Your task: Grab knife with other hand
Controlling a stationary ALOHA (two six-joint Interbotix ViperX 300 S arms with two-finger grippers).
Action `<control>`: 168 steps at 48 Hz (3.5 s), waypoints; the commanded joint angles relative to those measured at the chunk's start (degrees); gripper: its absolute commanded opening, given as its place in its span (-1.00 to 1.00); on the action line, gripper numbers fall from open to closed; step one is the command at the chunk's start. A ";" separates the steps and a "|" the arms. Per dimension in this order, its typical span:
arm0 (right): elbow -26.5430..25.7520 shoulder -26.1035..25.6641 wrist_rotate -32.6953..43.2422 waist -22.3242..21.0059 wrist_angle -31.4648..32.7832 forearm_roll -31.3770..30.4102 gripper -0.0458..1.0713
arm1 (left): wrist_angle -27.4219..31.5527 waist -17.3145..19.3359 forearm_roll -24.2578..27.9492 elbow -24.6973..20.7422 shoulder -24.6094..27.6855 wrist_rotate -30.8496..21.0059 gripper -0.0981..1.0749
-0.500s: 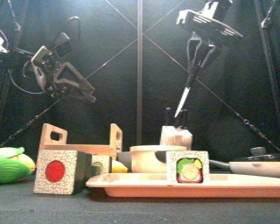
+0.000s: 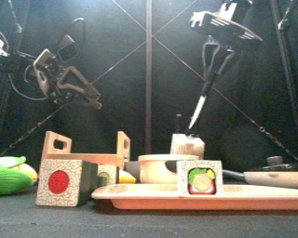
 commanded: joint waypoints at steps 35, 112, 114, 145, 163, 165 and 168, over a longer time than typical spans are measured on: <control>17.05 -12.39 0.70 4.92 -41.13 -31.99 -0.02 | -9.93 -15.38 -8.09 -3.96 1.93 13.10 0.58; 17.23 -6.42 -0.53 0.88 -44.30 -15.91 -0.01 | -15.91 -23.47 -24.26 -13.54 20.65 25.49 -0.09; 16.96 -5.98 -0.62 0.88 -41.57 -17.31 0.00 | -16.00 -23.73 -24.43 -13.54 20.92 25.40 -0.09; 12.22 1.58 -22.59 6.68 -34.37 -1.23 -0.02 | -15.91 -29.27 -25.58 -16.08 27.95 25.40 -0.09; 12.66 3.16 -22.68 6.68 -34.54 -1.32 -0.02 | -14.68 -29.44 -26.46 -16.44 28.83 25.49 -0.09; 12.66 3.08 -22.59 6.68 -34.54 -1.32 -0.02 | -14.68 -29.44 -26.46 -16.44 28.92 25.49 -0.09; 12.66 3.16 -22.59 6.68 -34.54 -1.32 -0.02 | -14.68 -29.44 -26.46 -16.44 28.92 25.49 -0.09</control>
